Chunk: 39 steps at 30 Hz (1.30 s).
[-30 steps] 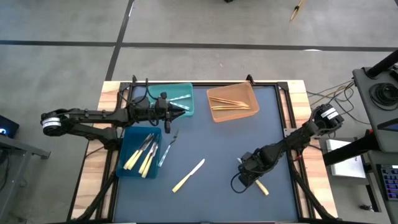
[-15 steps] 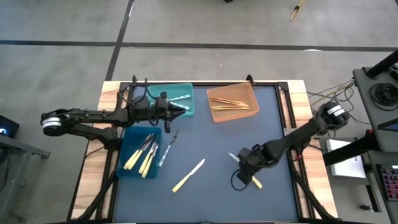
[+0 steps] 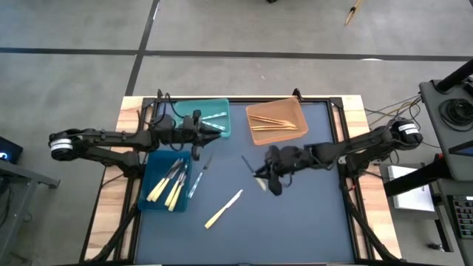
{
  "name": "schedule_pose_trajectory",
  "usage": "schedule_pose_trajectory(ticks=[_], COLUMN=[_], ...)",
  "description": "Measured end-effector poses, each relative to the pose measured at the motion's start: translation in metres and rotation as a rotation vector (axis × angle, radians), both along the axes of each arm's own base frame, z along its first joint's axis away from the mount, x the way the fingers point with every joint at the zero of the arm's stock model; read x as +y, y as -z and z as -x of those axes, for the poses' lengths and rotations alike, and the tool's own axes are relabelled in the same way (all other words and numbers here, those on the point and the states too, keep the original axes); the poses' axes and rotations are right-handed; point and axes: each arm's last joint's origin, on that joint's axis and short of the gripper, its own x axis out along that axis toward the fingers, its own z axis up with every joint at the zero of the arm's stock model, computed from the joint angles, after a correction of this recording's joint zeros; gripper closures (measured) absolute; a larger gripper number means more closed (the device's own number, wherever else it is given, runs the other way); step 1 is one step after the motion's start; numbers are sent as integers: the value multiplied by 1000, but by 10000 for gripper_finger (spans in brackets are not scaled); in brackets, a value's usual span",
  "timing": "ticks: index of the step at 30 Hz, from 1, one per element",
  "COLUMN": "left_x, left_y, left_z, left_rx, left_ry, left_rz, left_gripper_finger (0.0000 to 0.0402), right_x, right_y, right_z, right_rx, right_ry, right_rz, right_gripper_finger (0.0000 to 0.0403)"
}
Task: Sort silverware by color (type)
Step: Put the light yellow knife into the blue bin
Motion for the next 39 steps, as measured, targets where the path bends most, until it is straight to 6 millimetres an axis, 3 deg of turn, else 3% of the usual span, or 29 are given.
schedule_pose_trajectory(ticks=[5,9,20,25,34,39], left_x=[-12,-19,-46,-56,-65,-67], left_y=[-8,-8,-14,-15,-19,-17], left_z=[0,-2,-18,-35,-71,-85], left_rx=[-75,-77,-227,-213,-206,-185], left_ry=[222,286,410,454,514,598], left_rz=[12,15,-46,-37,-30,-25], left_gripper_finger=[364,364,359,321,214,195], right_x=[-18,-24,-23,-23,-26,-28], right_y=[-15,-18,-12,-16,-18,-17], right_z=[-18,-28,-48,-52,-52,-51], right_rx=[-295,-453,-539,-551,-560,-561], right_ry=[-211,-343,-512,-517,-538,-551], right_rz=[118,140,124,140,145,146], right_gripper_finger=[387,387,387,387,387,387])
